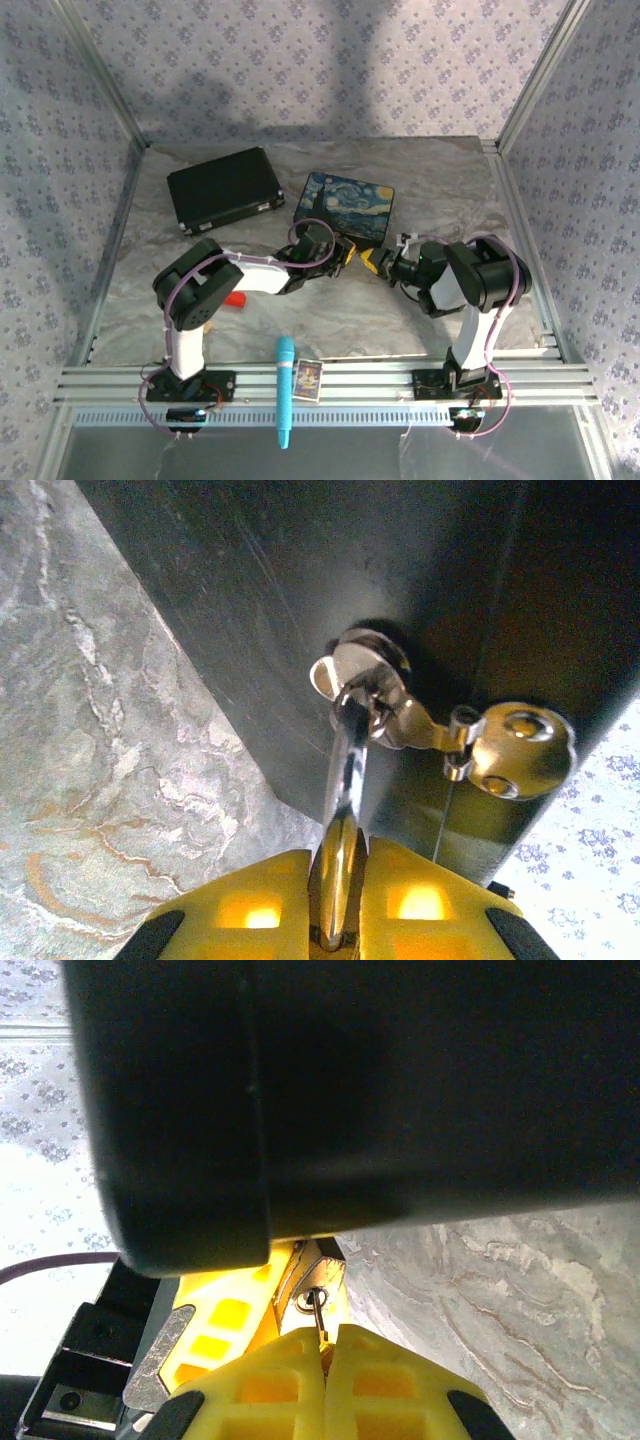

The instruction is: Unlock the padlock with the key

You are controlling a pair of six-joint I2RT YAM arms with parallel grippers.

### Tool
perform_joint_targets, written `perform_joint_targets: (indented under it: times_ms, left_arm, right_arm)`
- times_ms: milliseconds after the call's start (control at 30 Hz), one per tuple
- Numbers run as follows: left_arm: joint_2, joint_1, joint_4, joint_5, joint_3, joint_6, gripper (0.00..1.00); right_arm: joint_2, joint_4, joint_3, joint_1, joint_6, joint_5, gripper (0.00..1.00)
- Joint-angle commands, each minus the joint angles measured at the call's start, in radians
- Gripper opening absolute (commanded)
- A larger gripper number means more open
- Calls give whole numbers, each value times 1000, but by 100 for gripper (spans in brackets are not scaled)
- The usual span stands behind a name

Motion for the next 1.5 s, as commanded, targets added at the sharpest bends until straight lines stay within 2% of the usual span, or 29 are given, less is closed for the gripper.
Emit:
perform_joint_targets:
  times_ms: [0, 167, 733, 933, 967, 1033, 1067, 1200, 1367, 1467]
  left_arm:
    - [17, -20, 148, 82, 19, 6, 0]
    - [19, -22, 166, 98, 19, 6, 0]
    - [19, -27, 214, 156, 25, -9, 0]
    - [32, -37, 221, 166, 35, -19, 0]
    - [31, -39, 219, 160, 33, -17, 0]
    - [26, -35, 210, 145, 23, -16, 0]
    - [22, -32, 204, 136, 15, -15, 0]
    - [3, -19, 144, 100, -17, -19, 0]
    - [-9, -1, 68, 69, -24, -5, 0]
    - [-1, 3, 91, 47, -42, -26, 0]
  right_arm:
    - [25, 25, 24, -21, 5, -33, 0]
    - [35, 25, 24, -69, 10, -63, 0]
    - [138, 25, 91, -95, 2, -86, 0]
    - [109, 4, 94, -29, -7, -39, 0]
    - [98, -15, 95, -15, -16, -37, 3]
    - [78, -40, 82, -3, -33, -23, 20]
    - [68, -47, 68, -5, -40, -15, 24]
    - [27, -54, 22, -25, -46, -17, 32]
    - [-59, -96, -35, -51, -60, -34, 33]
    - [-120, -196, -53, -53, -94, -49, 29]
